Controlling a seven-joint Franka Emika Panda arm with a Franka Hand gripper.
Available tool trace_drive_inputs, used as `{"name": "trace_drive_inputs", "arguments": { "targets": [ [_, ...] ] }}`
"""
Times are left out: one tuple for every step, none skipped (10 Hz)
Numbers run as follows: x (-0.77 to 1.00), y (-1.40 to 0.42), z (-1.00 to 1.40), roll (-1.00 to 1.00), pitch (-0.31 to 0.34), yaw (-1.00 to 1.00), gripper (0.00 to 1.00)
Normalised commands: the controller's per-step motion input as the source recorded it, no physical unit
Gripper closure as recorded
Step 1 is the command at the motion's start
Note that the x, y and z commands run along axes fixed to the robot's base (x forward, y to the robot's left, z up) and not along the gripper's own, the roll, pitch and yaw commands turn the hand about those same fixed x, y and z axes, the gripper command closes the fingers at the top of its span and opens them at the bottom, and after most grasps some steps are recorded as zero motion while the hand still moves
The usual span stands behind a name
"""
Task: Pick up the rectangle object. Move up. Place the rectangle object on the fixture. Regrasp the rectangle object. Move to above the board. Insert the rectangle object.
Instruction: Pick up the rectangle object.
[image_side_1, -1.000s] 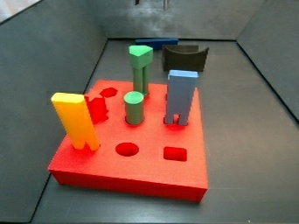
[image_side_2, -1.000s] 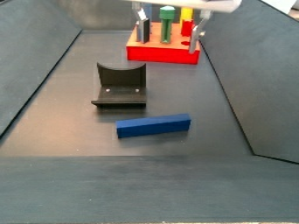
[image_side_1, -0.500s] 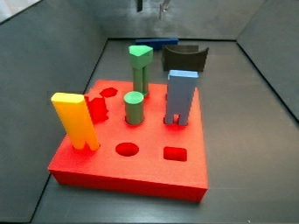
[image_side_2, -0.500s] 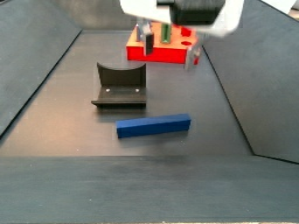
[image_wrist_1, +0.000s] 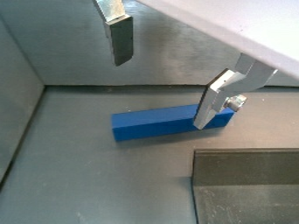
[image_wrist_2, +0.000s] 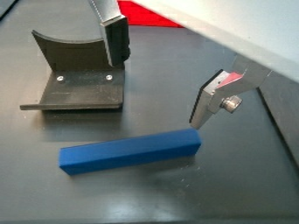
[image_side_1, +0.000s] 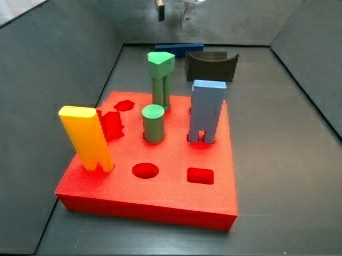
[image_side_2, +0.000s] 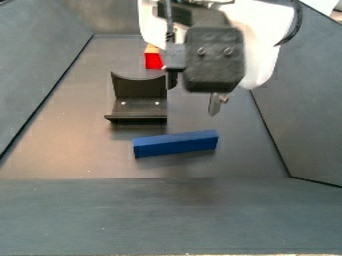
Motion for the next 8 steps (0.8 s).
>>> {"name": "trace_drive_inputs", "arguments": {
  "targets": [
    [0.34, 0.07, -0.15, -0.29, -0.037, -0.64, 0.0],
    [0.23, 0.05, -0.18, -0.24, -0.026, -0.71, 0.0],
    [0.13, 0.03, -0.2, -0.26, -0.059, -0.7, 0.0],
    [0.02, 0.0, -0.28, -0.31, -0.089, -0.7, 0.0],
    [0.0, 0.01, -0.23, -0.42, -0.087, -0.57, 0.0],
    [0.0, 0.01, -0.22, -0.43, -0.076, -0.55, 0.0],
    [-0.17, 0.03, -0.19, -0.45, -0.056, -0.45, 0.0],
    [-0.32, 0.1, -0.25, -0.44, -0.027, -0.37, 0.0]
  ]
}}
